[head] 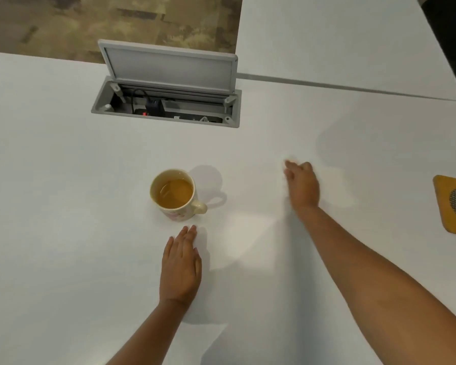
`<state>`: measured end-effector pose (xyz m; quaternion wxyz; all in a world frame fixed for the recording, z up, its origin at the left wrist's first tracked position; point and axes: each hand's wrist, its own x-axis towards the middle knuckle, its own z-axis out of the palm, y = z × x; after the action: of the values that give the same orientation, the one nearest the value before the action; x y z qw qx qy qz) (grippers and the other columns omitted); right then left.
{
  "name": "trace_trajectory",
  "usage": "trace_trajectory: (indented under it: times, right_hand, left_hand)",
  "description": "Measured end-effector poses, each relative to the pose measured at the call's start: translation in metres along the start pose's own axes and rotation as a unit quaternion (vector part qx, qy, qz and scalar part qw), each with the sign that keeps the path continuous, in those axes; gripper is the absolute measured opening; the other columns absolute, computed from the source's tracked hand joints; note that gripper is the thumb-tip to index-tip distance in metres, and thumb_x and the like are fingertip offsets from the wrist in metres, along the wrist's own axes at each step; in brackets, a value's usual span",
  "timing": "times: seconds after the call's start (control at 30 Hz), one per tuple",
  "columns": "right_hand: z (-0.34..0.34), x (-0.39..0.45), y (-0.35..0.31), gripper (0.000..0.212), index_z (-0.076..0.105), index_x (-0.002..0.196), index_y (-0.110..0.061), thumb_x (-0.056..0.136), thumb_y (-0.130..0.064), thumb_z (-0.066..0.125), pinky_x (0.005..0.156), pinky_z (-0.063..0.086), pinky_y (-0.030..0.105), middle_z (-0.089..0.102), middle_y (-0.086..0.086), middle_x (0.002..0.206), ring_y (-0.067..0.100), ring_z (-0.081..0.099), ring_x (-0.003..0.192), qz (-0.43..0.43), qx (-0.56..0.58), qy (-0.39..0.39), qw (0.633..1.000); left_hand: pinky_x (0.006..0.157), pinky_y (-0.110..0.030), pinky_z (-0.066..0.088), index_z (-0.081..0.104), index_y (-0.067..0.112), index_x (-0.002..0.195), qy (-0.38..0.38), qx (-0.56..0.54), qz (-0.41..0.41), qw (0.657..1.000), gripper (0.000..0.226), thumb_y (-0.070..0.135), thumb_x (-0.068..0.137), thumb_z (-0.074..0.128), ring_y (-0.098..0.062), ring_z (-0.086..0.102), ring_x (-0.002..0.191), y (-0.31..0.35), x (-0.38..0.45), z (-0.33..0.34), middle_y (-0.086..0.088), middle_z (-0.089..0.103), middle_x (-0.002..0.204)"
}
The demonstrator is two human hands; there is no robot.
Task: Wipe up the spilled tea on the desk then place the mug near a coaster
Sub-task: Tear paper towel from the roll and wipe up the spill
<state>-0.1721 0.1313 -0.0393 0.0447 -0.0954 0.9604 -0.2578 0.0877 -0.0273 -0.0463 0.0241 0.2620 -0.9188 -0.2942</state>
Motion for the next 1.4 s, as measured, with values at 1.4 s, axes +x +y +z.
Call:
trace_trajectory:
  times: [1.4]
  right_hand:
    - [0.009, -0.134, -0.006, 0.026, 0.056, 0.082, -0.011, 0.09, -0.036, 0.055, 0.072, 0.04, 0.031, 0.062, 0.011, 0.084, 0.029, 0.061, 0.089, 0.159, 0.201, 0.006, 0.967]
  left_hand:
    - [0.114, -0.038, 0.016, 0.039, 0.007, 0.135, 0.012, 0.052, 0.022, 0.998, 0.053, 0.018, 0.086, 0.024, -0.03, 0.036, 0.133, -0.002, -0.001, 0.007, -0.015, 0.046, 0.139]
